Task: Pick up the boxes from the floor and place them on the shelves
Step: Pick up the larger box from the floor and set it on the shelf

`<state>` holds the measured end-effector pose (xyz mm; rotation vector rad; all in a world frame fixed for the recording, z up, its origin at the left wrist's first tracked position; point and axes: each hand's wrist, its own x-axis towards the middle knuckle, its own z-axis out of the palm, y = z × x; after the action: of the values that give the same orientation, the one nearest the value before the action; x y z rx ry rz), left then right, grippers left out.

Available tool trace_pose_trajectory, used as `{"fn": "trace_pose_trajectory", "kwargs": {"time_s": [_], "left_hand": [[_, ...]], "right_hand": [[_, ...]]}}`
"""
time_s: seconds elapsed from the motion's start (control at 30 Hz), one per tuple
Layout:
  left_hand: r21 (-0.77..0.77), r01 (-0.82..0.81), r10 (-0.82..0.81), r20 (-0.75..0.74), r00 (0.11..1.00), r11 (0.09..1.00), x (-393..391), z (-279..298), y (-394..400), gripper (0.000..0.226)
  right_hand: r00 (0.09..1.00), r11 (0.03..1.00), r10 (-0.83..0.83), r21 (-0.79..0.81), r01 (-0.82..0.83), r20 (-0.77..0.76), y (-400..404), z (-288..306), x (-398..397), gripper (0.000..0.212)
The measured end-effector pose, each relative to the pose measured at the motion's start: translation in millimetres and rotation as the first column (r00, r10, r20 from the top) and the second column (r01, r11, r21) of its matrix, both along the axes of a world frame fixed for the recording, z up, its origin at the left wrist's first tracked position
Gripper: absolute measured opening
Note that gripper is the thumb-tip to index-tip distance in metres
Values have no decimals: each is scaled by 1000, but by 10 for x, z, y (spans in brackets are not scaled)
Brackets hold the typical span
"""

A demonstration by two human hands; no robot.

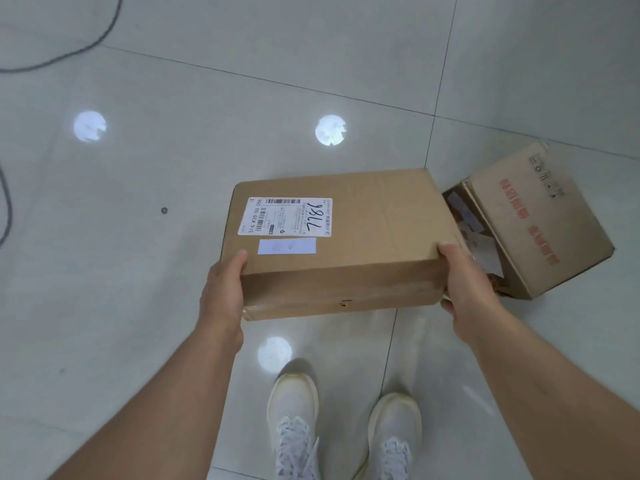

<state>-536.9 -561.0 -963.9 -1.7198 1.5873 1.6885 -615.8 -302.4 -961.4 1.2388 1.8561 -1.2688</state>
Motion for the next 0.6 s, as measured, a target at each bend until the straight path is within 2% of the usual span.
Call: {"fn": "trace_pose_trajectory", "kwargs": {"time_s": [0.1, 0.17, 0.27, 0.33, 0.4, 0.5, 0.6], "left_hand": [[60, -18, 27, -158, 987, 998, 49, 18, -1, 26], [89, -16, 35, -216, 976, 996, 77, 29, 12, 26], [63, 10, 5, -226, 974, 998, 131, 3, 16, 26], [23, 37, -31, -210, 977, 999, 170, -18, 5, 27], [-6, 65, -65, -202, 977, 998, 173, 22, -6, 39], [-13, 70, -71, -215, 974, 997, 101, 172, -34, 72], [-7, 71, -70, -283, 957, 997, -22, 398, -53, 78]], "right_hand": [[998, 996, -53, -70, 50, -45, 78, -45, 91, 40], [995, 992, -68, -111, 59, -79, 103, -80, 131, 30], [994, 996, -32, -91, 23, -102, 93, -104, 167, 39], [993, 998, -13, -66, 5, -115, 70, -92, 179, 58], [991, 999, 1, -41, -7, -137, 50, -48, 170, 75], [972, 998, 54, -19, -59, -229, 28, 107, 123, 76], [945, 999, 25, -20, -33, -326, 7, 339, 84, 73]]}}
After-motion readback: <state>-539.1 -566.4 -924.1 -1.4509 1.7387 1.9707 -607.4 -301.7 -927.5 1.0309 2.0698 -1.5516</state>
